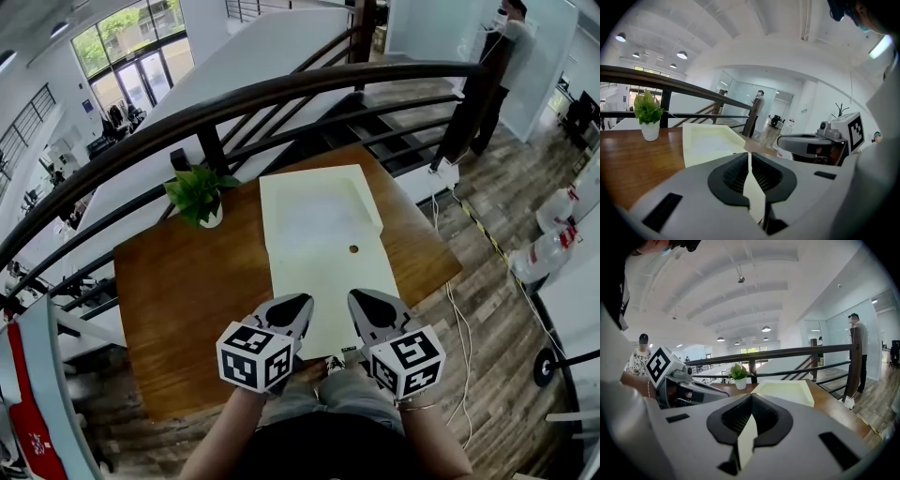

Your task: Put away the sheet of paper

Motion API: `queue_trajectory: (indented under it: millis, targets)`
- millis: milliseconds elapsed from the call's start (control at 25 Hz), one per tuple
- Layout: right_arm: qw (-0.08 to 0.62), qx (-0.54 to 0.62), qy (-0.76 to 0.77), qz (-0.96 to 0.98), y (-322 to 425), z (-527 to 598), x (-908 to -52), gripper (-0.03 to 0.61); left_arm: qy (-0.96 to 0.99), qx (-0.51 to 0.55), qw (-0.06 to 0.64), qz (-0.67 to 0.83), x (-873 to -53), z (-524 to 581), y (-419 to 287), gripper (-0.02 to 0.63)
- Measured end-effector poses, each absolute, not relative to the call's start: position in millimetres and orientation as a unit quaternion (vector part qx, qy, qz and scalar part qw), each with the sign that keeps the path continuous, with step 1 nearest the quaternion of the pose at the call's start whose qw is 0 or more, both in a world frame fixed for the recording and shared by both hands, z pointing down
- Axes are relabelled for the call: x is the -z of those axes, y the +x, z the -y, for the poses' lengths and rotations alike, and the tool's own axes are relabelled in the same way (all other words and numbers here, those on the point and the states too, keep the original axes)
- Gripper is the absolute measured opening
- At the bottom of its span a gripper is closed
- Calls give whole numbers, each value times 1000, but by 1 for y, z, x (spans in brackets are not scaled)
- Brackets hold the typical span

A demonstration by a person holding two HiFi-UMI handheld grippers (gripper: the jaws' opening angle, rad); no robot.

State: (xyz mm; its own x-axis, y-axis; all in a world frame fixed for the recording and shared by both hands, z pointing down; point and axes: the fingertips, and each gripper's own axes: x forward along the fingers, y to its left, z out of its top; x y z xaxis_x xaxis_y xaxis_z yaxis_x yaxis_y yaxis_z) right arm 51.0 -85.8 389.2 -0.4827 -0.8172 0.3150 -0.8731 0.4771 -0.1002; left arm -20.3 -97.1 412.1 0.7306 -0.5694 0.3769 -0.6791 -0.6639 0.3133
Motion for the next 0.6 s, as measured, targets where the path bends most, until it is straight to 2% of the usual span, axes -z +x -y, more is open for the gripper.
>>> queue_trajectory:
  millis: [600]
  targets:
    - [139,-118,481,858,46,83,-398,26,903,-125,225,343,-415,97,-17,32]
